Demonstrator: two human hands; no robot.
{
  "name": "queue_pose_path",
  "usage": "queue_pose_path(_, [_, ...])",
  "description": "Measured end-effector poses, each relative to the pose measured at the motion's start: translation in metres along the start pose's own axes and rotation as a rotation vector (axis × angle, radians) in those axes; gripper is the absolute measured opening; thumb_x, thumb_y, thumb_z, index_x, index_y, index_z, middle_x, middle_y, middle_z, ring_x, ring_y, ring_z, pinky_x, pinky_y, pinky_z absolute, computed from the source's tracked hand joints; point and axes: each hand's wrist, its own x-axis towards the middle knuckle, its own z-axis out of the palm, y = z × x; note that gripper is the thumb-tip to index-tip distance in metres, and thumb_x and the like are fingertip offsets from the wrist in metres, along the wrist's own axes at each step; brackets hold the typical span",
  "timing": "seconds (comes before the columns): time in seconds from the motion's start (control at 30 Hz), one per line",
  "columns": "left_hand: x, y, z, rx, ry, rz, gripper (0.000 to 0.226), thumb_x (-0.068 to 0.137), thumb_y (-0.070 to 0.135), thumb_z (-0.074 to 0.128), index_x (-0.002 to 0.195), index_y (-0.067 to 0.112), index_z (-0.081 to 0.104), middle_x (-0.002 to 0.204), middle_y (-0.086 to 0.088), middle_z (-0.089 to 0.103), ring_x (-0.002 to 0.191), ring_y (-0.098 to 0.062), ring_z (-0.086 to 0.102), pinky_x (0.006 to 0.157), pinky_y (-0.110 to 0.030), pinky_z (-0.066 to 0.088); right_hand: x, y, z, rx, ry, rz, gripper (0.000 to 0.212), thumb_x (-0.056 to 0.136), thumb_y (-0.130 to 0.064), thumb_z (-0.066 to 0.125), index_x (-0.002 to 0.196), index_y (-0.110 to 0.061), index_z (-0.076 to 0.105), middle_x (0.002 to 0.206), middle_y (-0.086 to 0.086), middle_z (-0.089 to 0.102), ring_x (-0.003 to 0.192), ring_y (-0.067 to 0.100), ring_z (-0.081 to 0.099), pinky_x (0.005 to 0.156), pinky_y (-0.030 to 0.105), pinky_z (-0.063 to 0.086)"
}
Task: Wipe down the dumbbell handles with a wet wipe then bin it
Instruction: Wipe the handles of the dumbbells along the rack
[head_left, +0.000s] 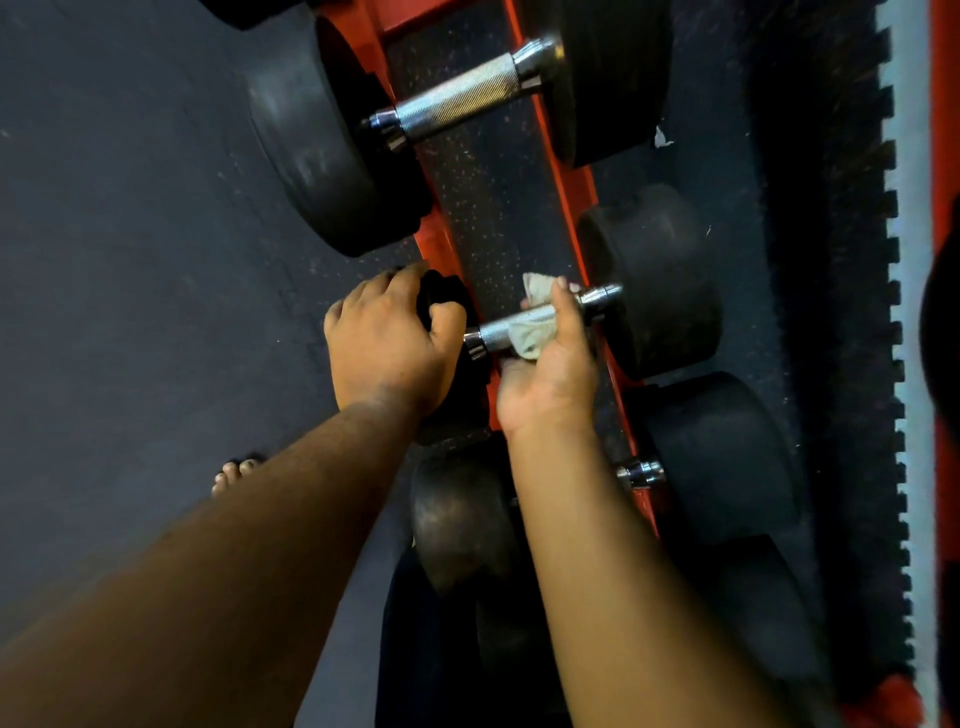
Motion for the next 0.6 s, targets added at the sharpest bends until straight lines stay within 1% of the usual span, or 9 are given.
queue_pose_path(0.1, [0.0,-0.001,0.001,-0.003,0.001,0.001,0.057,0.084,0.046,0.035,0.125,0.024,0.068,0.118,-0.004,0.07,0.112,-0.028,0.06,0.102,-0.047,0.042,-0.008,0.004,0.005,0.002,0.043,0.042,0.045,0.079,-0.031,0.081,0.116,-0.01,0.068,0.116,0.01,0.072,0.108,0.028,0.068,0.097,0.048,0.053])
queue_pose_path(0.17, [-0.001,-0.002,0.0,-0.005,0.001,-0.001,0.056,0.084,0.045,0.035,0.125,0.025,0.068,0.118,-0.004,0.07,0.112,-0.028,0.06,0.103,-0.046,0.041,0.002,0.0,0.01,-0.052,0.035,0.047,0.022,0.087,-0.032,0.074,0.087,-0.01,0.07,0.095,0.005,0.074,0.095,0.022,0.069,0.096,0.044,0.052])
queue_pose_path(0.23, [0.0,-0.001,0.0,-0.006,0.003,-0.002,0.055,0.084,0.045,0.035,0.123,0.025,0.069,0.116,-0.004,0.07,0.111,-0.028,0.06,0.102,-0.046,0.041,0.013,-0.006,0.013,-0.051,0.014,0.049,0.031,0.091,-0.032,0.068,0.065,-0.017,0.059,0.073,-0.001,0.07,0.082,0.016,0.068,0.102,0.046,0.047])
queue_pose_path(0.3, [0.0,-0.001,0.0,-0.005,0.0,0.002,0.055,0.084,0.046,0.034,0.122,0.025,0.069,0.115,-0.004,0.07,0.109,-0.028,0.06,0.101,-0.046,0.042,0.017,-0.007,0.009,-0.025,-0.032,0.046,0.031,0.092,-0.031,0.067,0.066,-0.018,0.06,0.07,-0.003,0.068,0.082,0.016,0.068,0.108,0.049,0.044])
queue_pose_path(0.37, [0.0,0.0,-0.001,-0.002,-0.002,0.007,0.056,0.083,0.046,0.035,0.122,0.025,0.069,0.114,-0.005,0.07,0.109,-0.029,0.061,0.1,-0.047,0.043,0.007,-0.001,0.003,-0.027,-0.067,0.049,0.019,0.091,-0.03,0.069,0.09,-0.012,0.074,0.091,0.0,0.074,0.099,0.018,0.067,0.111,0.049,0.042])
queue_pose_path(0.43, [0.0,0.0,-0.001,0.001,-0.001,0.003,0.056,0.083,0.046,0.035,0.122,0.024,0.069,0.114,-0.006,0.071,0.108,-0.03,0.061,0.099,-0.047,0.044,-0.012,0.005,0.0,0.007,-0.051,0.098,0.046,0.079,-0.032,0.079,0.119,-0.011,0.07,0.115,0.008,0.073,0.112,0.027,0.066,0.107,0.05,0.046])
queue_pose_path(0.47, [0.001,0.0,-0.001,0.001,0.0,0.005,0.056,0.084,0.046,0.036,0.122,0.023,0.069,0.114,-0.006,0.071,0.109,-0.03,0.061,0.099,-0.047,0.043,-0.017,0.007,0.001,0.014,-0.037,0.118,0.055,0.074,-0.034,0.082,0.122,-0.013,0.069,0.121,0.012,0.071,0.114,0.032,0.066,0.104,0.052,0.048])
queue_pose_path(0.53, [0.0,-0.001,-0.001,0.002,0.003,0.005,0.056,0.084,0.046,0.036,0.121,0.022,0.069,0.114,-0.007,0.071,0.109,-0.03,0.061,0.099,-0.046,0.043,-0.019,0.005,0.005,-0.019,-0.032,0.135,0.041,0.079,-0.038,0.079,0.11,-0.011,0.071,0.113,0.012,0.073,0.107,0.032,0.069,0.099,0.05,0.052])
queue_pose_path(0.6, [0.0,-0.002,-0.001,0.006,0.006,0.004,0.055,0.084,0.046,0.036,0.12,0.023,0.069,0.113,-0.006,0.071,0.108,-0.03,0.061,0.099,-0.046,0.043,-0.01,0.0,0.012,-0.052,-0.009,0.145,0.029,0.091,-0.041,0.068,0.082,-0.013,0.067,0.084,0.004,0.074,0.084,0.021,0.073,0.09,0.044,0.055])
